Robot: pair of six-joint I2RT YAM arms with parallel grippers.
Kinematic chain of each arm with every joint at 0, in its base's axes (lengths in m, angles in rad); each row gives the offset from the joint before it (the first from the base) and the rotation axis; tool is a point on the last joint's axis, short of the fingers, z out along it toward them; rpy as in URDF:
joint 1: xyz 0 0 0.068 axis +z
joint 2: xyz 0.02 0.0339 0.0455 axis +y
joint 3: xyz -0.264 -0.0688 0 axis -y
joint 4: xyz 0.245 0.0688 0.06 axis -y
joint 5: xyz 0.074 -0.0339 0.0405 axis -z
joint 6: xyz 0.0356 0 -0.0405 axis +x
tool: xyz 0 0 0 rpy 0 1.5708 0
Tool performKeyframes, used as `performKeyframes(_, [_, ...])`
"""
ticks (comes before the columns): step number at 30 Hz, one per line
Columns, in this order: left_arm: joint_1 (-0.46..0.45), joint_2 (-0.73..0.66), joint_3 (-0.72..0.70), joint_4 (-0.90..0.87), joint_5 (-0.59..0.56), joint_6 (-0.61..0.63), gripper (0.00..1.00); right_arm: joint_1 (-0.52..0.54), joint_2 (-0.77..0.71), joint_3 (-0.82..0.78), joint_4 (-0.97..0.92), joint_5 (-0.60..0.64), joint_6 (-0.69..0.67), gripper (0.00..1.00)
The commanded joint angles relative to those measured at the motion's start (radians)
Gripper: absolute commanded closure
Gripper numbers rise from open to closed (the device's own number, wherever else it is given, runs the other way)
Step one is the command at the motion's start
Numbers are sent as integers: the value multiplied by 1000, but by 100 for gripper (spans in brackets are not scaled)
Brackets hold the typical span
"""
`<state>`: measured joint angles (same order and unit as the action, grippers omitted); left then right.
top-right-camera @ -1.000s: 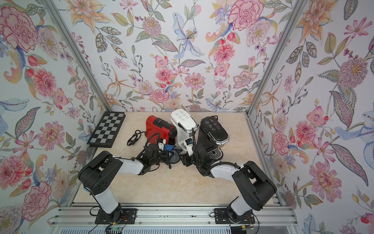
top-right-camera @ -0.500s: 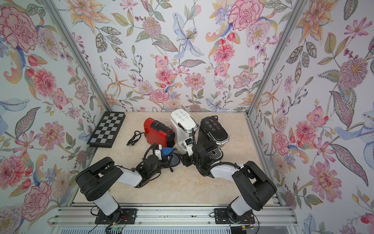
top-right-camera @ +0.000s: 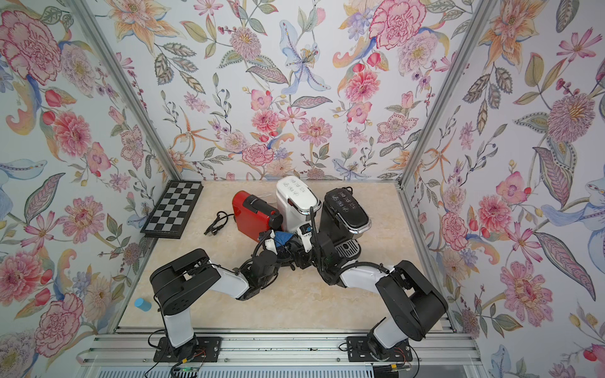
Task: Wipe the surface of a coffee machine
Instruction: Wipe the dirt from the surface of the coffee machine.
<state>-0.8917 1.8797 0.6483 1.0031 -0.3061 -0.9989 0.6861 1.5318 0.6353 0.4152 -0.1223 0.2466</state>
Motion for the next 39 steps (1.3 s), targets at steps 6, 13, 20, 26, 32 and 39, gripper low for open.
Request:
performKeyframes(6, [133, 57, -1, 39, -48, 47, 100, 7, -33, 12, 8, -1, -4, 40])
performKeyframes(13, [216, -5, -103, 24, -85, 54, 100, 5, -27, 13, 9, 2, -6, 40])
performKeyframes(20, [297, -140, -238, -7, -150, 77, 100, 6, -9, 17, 17, -9, 0, 40])
performKeyframes(26, [343, -262, -298, -69, -205, 107, 100, 6, -4, 18, 18, -8, 0, 40])
performKeyframes(32, [412, -371, -353, -88, -201, 120, 100, 7, -2, 19, 17, -8, -1, 40])
performKeyframes(39, [463, -497, -391, -174, -250, 138, 100, 7, 1, 21, 17, -8, -3, 40])
